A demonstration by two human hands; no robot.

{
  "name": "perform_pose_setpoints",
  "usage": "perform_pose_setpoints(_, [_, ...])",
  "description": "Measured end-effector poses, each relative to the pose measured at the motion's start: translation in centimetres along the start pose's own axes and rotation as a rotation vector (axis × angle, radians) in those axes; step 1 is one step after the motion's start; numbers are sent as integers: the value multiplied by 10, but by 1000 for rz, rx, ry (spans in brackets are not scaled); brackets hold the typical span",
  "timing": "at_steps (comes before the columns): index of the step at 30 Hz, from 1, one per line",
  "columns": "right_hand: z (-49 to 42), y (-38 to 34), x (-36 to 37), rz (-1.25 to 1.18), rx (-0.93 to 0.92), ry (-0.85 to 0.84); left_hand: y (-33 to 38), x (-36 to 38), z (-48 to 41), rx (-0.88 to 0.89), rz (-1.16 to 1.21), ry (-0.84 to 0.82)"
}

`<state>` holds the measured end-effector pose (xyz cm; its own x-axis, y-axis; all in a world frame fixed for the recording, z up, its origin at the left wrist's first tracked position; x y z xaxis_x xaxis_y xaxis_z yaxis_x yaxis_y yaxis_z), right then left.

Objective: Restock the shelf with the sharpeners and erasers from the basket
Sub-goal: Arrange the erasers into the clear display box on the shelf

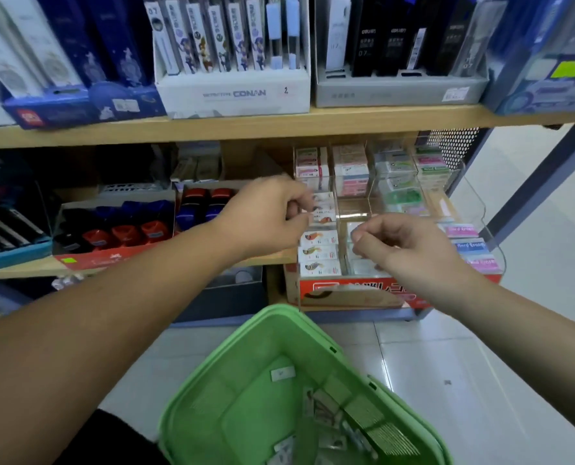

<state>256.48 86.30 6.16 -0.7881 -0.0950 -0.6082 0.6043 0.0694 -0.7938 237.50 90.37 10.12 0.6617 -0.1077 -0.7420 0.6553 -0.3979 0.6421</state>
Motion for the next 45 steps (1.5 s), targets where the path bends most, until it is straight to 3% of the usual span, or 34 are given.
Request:
perform_pose_setpoints(6, [50,-26,43,206,-207,-223,12,16,77,-109,57,-154])
perform_pose_setpoints(10, [95,-11,90,546,-304,-428,-14,64,137,-282,7,-389])
perform_pose_setpoints(14, [155,60,142,874,-250,-835,-58,133,203,-440,43,-567])
perform_pose_setpoints(18, [195,126,179,989,-128,-1026,-98,202,259,-610,158,-607])
perform_pose_setpoints(22, [204,172,226,758,139,-1019,-125,256,304,-736,236,-665])
perform_pose_setpoints(25, [207,199,255,594,319,-905,-137,273,318,-788,287,-676])
perform_pose_setpoints(30, [173,219,291,585,246,-767,-156,270,328,-885,345,-590])
perform_pose_setpoints(36, [164,234,333,970,46,-819,-181,241,320,-919,324,-437])
perform_pose_setpoints(40, [170,242,347,1147,-45,-872,-202,225,320,-942,233,-430])
perform_pose_setpoints(45, [176,240,350,1222,-29,-916,-199,239,321,-924,286,-475])
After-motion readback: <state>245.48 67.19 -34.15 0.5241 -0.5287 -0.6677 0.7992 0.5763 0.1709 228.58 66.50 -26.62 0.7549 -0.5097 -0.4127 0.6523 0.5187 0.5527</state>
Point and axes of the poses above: each hand's wrist, its own z-axis away from the middle knuckle, its own x-axis out of the palm, y = z × x, the point moved 9 cm from there along -z, towards the middle knuckle, and after that the axes turned 13 degrees about z, right-handed, at the moved point
